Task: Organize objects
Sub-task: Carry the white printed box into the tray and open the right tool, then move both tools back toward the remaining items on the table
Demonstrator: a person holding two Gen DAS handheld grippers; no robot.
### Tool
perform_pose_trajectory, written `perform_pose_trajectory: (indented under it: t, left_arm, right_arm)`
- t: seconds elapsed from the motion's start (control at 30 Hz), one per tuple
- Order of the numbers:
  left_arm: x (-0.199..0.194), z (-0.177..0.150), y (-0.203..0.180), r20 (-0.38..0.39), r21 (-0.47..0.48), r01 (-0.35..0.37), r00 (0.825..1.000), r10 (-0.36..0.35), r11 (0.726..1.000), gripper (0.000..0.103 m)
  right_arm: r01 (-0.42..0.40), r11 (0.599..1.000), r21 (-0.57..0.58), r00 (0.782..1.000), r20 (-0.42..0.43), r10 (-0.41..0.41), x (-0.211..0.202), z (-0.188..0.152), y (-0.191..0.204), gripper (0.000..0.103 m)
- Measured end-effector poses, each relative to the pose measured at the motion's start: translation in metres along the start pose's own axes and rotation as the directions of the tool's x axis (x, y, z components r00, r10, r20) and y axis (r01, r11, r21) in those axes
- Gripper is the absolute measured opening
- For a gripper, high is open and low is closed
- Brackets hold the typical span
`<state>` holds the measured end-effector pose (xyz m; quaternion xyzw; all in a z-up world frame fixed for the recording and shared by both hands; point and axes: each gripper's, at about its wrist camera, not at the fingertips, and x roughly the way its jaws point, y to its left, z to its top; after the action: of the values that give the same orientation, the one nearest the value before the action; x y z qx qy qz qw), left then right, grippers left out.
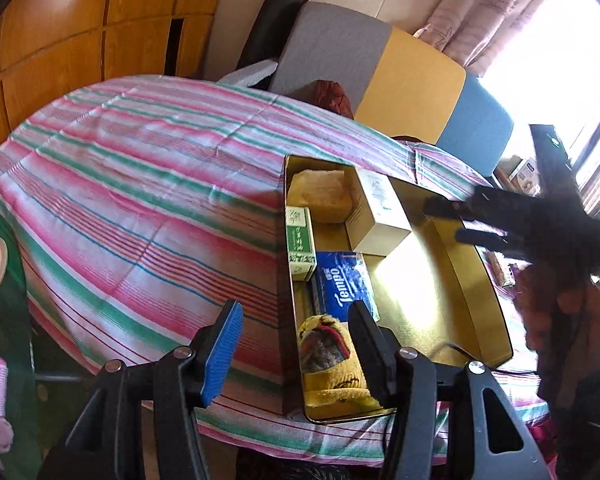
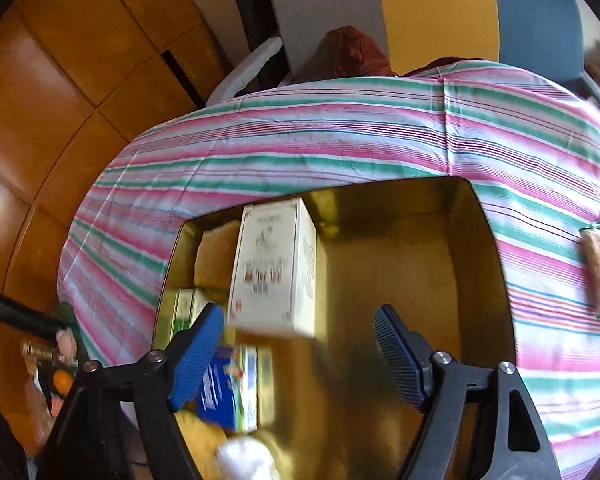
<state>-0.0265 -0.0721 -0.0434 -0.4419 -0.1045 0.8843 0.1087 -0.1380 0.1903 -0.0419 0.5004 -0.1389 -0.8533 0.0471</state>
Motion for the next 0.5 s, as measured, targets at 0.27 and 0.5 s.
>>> perform_pose_trajectory:
  t: [0.27,0.5]
  left_arm:
    - [-0.008,0.0,-0.024,0.031,0.086,-0.03,0.999,0.027,0.996,0.055]
    - [-0.005,-0.003,-0.047,0.017,0.154,-0.043,0.999,0.041,0.987,0.056]
  right_arm:
    - [-0.008,0.996,-0.093,0.999,0.041,0.012,-0.05,-0.037,-0.025,0.086]
    - [0.06,0.997,-0.04,0.992,0.11,-0.055,-0.084,-0.052,-0.075,0.088]
